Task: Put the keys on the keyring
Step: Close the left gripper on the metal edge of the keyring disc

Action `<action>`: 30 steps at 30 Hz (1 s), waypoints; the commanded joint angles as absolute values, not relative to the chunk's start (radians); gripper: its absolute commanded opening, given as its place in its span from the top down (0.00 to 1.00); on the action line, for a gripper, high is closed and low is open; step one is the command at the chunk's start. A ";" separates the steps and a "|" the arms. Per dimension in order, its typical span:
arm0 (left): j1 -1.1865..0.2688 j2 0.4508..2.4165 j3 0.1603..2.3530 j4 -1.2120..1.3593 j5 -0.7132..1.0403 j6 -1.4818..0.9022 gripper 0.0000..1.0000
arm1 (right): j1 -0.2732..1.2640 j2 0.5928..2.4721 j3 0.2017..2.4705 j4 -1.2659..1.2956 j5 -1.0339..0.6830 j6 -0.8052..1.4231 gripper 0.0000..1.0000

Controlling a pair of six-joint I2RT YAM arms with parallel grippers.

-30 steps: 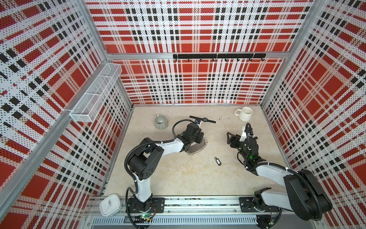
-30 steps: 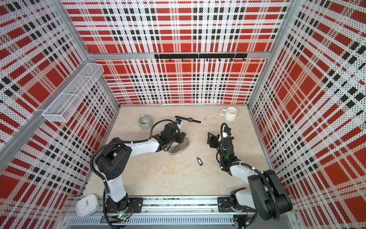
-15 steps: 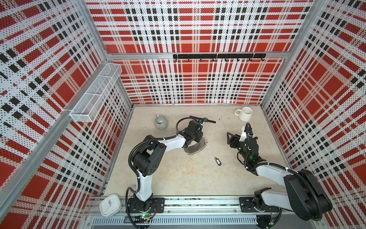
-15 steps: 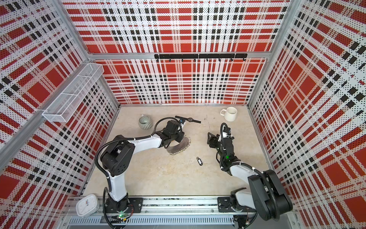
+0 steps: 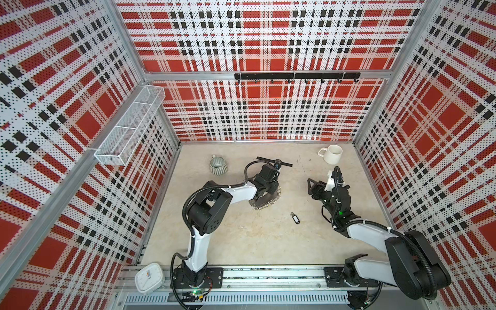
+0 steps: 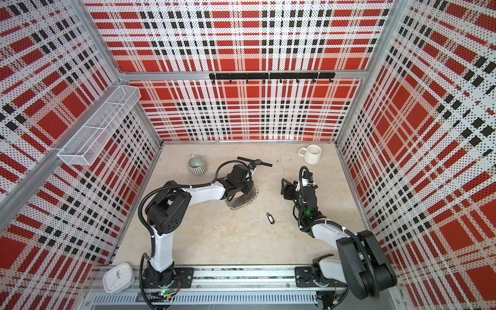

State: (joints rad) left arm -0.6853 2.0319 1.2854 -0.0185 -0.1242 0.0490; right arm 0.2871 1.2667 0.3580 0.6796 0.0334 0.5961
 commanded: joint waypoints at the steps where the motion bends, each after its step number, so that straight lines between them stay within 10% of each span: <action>1: -0.690 2.059 1.312 -0.025 -0.137 0.048 0.69 | 0.292 1.249 0.347 0.711 0.035 0.597 0.31; 30: -0.710 2.119 1.338 -0.036 -0.191 0.050 0.74 | 0.293 1.232 0.343 0.707 0.047 0.597 0.31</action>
